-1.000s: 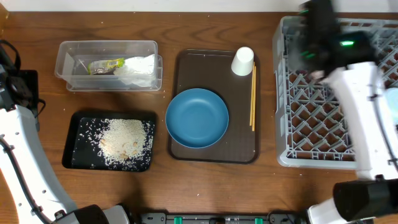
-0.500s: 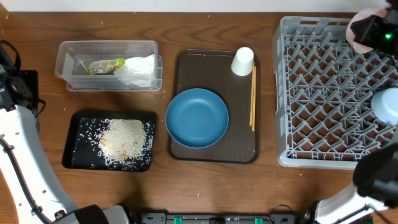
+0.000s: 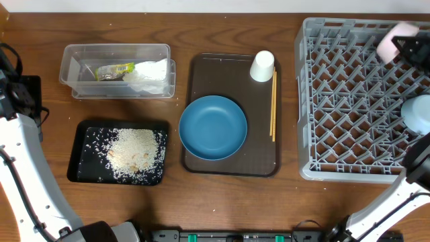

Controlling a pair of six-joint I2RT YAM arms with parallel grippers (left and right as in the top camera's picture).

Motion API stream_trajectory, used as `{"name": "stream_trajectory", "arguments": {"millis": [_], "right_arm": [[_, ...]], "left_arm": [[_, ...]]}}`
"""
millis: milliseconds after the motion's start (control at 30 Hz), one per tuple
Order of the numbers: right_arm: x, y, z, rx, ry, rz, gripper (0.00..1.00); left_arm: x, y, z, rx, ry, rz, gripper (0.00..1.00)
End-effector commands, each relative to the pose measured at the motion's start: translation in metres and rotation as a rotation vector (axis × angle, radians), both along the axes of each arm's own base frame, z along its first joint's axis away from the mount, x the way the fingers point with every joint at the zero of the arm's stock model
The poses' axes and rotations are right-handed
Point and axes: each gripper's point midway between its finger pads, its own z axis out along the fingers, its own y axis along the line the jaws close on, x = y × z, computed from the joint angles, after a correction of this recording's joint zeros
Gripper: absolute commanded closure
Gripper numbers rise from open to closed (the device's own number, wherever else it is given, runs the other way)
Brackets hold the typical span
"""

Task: Sort waste into correct bins and load items into the dishwasher rack
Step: 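Set the white bowl in the rack beside the light-blue bowl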

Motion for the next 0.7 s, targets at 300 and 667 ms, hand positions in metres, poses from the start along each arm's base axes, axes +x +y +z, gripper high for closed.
{"name": "stream_trajectory", "arguments": {"millis": [300,667], "right_arm": [[-0.031,-0.058,-0.02,0.141,0.076,-0.109,0.96],[-0.058,-0.085,-0.032,0.068,0.27,-0.282,0.81]], "left_arm": [[-0.002,0.003,-0.001,0.009,0.016,0.001,0.08],[-0.002,0.003,-0.001,0.009,0.016,0.001,0.08]]}}
